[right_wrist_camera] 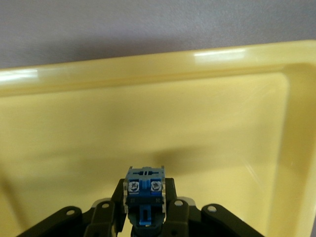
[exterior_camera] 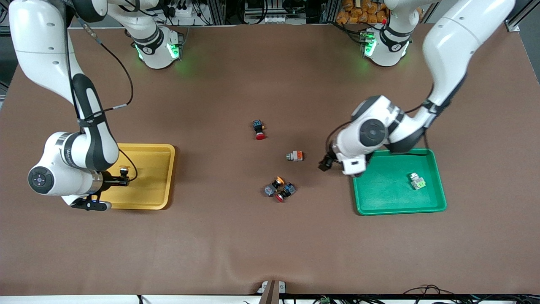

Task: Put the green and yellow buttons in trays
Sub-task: 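Carry the blue button to the yellow tray while the left gripper withdraws, then grasp the orange button with the left gripper while the right gripper releases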

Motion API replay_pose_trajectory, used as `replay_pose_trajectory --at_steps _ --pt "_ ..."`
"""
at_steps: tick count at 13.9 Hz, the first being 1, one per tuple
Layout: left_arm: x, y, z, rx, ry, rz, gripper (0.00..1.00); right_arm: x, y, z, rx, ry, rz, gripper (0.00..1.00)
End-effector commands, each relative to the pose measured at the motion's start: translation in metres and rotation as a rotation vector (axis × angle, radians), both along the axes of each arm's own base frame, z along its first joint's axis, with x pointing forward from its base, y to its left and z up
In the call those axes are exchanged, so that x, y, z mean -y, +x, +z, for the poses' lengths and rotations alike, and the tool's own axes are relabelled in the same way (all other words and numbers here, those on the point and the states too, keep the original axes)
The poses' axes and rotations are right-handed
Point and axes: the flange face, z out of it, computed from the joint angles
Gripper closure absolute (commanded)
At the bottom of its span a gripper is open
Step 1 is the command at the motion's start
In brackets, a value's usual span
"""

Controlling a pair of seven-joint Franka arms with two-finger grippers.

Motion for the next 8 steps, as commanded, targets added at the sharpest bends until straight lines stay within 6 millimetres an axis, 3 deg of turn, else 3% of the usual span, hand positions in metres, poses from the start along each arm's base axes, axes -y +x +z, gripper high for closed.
replay_pose_trajectory --at_steps 1,2,3,4,8 --pt "0.019 -0.005 -0.021 -0.023 -0.039 0.052 0.0 -0.005 -0.002 -0.009 -0.001 0.015 0.02 0.81" --pt "0.027 -0.01 -0.028 -0.033 -0.046 0.056 0.0 -0.007 -0.005 -0.013 -0.01 0.016 0.02 0.73" --pt "0.038 -0.016 -0.03 -0.034 -0.049 0.073 0.0 -0.008 -0.005 -0.012 -0.009 0.023 0.013 0.45" --pt "0.046 -0.02 -0.034 -0.023 -0.051 0.086 0.0 -0.007 -0.005 -0.012 -0.009 0.027 0.008 0.0" --pt "0.061 -0.021 -0.057 0.035 -0.061 0.143 0.0 -0.01 -0.003 -0.01 -0.01 0.039 -0.011 0.0"
